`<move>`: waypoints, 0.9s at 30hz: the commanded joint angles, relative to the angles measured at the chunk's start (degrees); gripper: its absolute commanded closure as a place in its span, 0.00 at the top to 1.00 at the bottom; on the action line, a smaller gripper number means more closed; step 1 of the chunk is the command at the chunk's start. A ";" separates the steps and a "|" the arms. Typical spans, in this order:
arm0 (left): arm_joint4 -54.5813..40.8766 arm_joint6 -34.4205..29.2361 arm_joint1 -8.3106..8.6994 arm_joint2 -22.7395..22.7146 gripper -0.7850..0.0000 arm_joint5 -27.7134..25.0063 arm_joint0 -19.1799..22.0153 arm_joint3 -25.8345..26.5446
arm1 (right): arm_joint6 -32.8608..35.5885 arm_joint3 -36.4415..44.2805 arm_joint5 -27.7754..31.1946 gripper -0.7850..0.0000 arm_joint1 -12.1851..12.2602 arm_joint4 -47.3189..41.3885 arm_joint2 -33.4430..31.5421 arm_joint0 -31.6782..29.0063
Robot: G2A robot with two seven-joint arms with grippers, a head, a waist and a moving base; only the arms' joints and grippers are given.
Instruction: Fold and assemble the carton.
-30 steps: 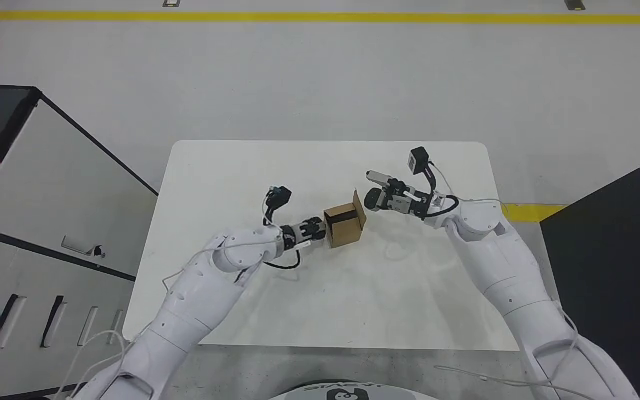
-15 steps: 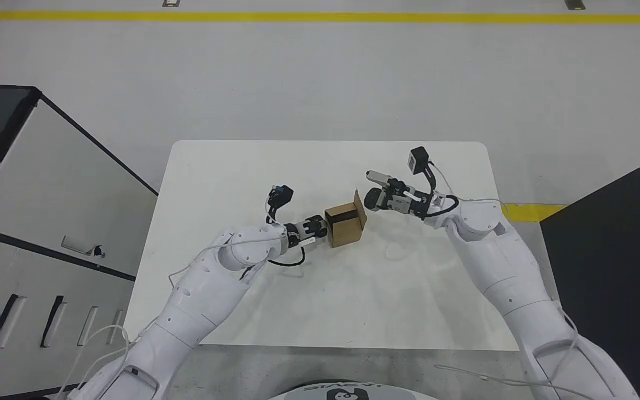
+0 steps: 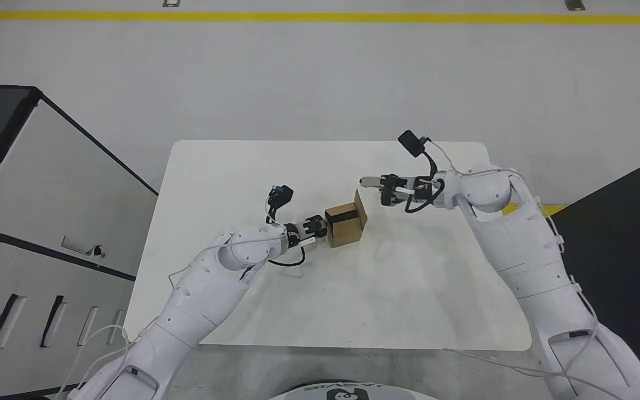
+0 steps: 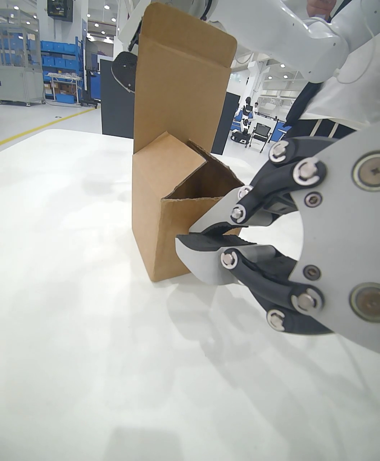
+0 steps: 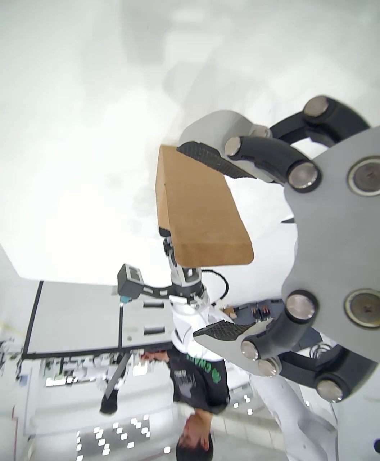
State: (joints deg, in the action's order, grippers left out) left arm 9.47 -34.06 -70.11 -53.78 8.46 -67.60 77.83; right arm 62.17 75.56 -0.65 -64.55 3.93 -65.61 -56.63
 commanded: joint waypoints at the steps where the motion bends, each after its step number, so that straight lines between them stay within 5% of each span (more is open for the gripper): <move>1: 0.00 0.00 0.00 0.00 0.00 0.00 0.00 0.00 | -0.06 -0.12 0.06 1.00 -0.02 -2.31 -0.02 -0.01; 6: 0.00 0.00 0.00 0.00 0.00 0.00 0.00 0.00 | -0.67 1.03 1.07 1.00 0.10 -0.62 0.32 -0.54; 11: 0.00 0.00 0.00 0.00 0.00 0.00 0.00 0.00 | 9.30 2.43 1.48 1.00 1.13 2.47 -0.09 1.27; 22: 0.00 0.00 0.00 0.00 0.00 0.00 0.00 0.00 | 11.70 2.28 2.50 1.00 1.69 0.01 -1.86 1.03; 27: 0.00 0.00 0.00 0.00 0.00 0.00 0.00 0.00 | 13.88 0.80 3.75 0.76 2.54 -0.01 -4.04 1.50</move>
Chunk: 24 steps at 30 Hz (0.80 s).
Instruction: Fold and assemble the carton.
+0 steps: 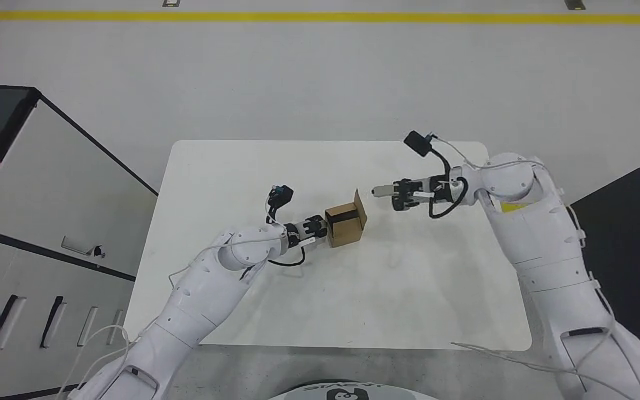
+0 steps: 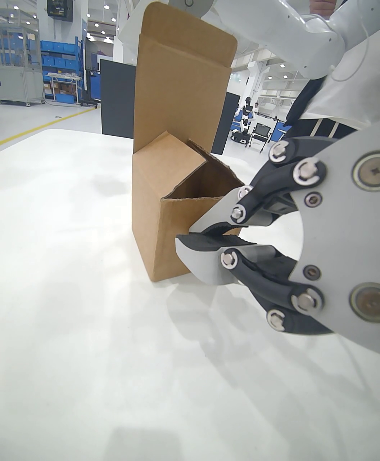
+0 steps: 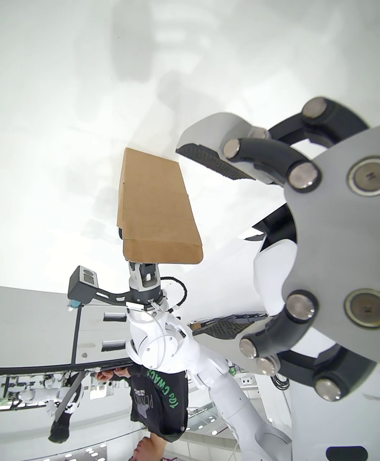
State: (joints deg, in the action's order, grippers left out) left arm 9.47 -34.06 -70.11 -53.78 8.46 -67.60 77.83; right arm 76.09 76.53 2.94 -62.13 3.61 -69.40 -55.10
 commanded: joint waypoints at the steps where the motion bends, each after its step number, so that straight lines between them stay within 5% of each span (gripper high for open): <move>1: 0.00 0.00 0.00 0.00 0.00 0.00 0.00 0.00 | -0.21 -0.47 0.13 0.73 0.26 0.78 -0.44 -0.14; 8: 0.00 0.00 0.00 0.00 0.00 0.00 0.00 0.00 | -1.87 -0.78 0.13 0.54 0.14 4.86 3.05 -0.07; 24: 0.00 0.00 0.00 0.00 0.00 0.00 0.00 0.00 | -3.51 -1.64 0.90 0.39 -1.36 7.29 11.12 5.14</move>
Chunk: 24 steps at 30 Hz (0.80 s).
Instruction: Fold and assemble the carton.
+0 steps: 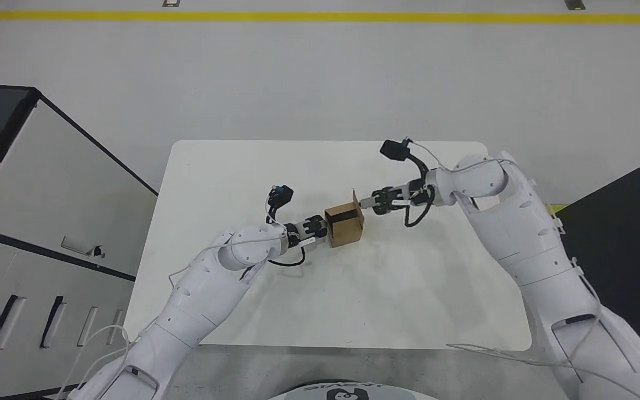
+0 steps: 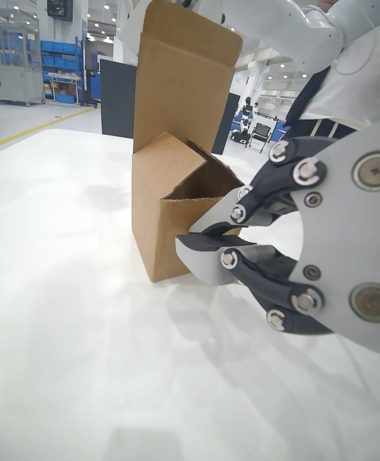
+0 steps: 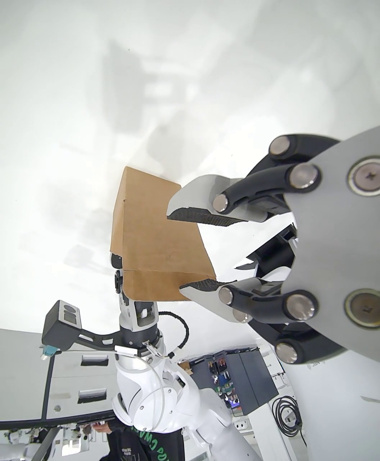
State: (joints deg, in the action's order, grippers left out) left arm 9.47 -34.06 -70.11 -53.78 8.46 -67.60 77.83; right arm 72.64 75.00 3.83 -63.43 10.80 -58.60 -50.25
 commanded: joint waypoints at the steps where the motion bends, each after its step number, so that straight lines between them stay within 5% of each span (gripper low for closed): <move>1: 0.00 0.00 0.00 0.00 0.00 0.00 0.00 0.00 | -0.05 -0.27 -0.03 0.38 -0.15 0.24 0.70 0.62; 24: 0.00 0.00 0.00 0.00 0.00 0.00 0.00 0.00 | -0.56 -0.39 -0.45 0.34 -0.96 -0.17 4.41 3.89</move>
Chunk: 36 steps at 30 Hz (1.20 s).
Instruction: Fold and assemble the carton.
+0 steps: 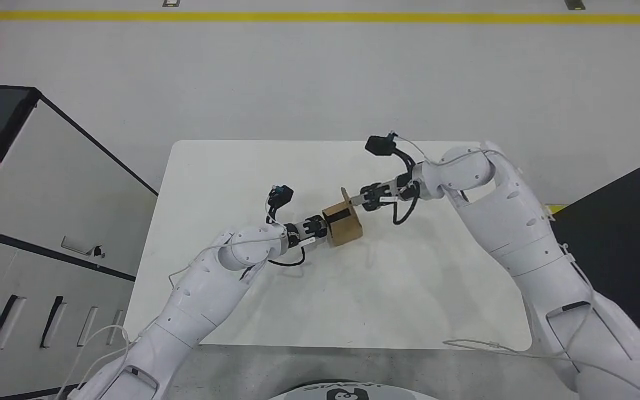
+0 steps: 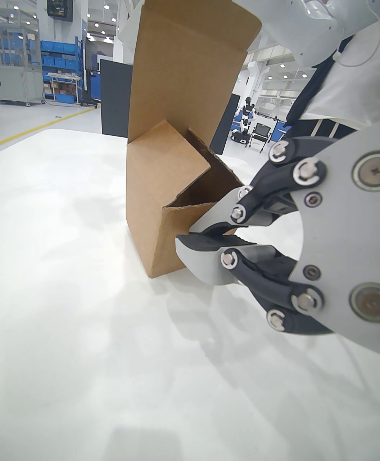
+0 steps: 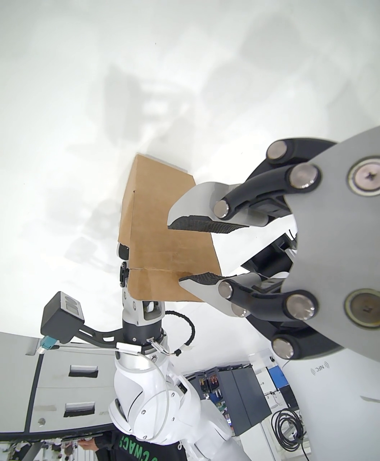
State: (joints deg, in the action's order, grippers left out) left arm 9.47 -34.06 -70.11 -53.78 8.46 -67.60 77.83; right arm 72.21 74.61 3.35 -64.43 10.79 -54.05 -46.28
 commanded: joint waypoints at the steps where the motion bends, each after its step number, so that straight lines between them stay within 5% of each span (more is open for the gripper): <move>1: 0.00 0.00 0.00 0.00 0.00 0.00 0.00 0.00 | -0.20 0.00 0.03 0.34 0.10 -0.22 -0.28 -0.18; 21: -0.05 0.63 -0.03 0.04 0.00 -0.81 -0.55 0.44 | -0.89 0.45 0.56 0.35 2.35 -3.26 -6.67 -4.51; 36: -0.02 1.02 -0.53 0.52 0.00 -0.83 -0.49 0.61 | -0.68 0.97 1.86 0.34 2.50 -4.08 -5.68 -3.99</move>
State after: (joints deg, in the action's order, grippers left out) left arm 9.46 -33.03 -70.62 -53.24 7.54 -68.08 78.46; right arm 71.55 75.58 5.22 -61.90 6.61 -59.96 -50.40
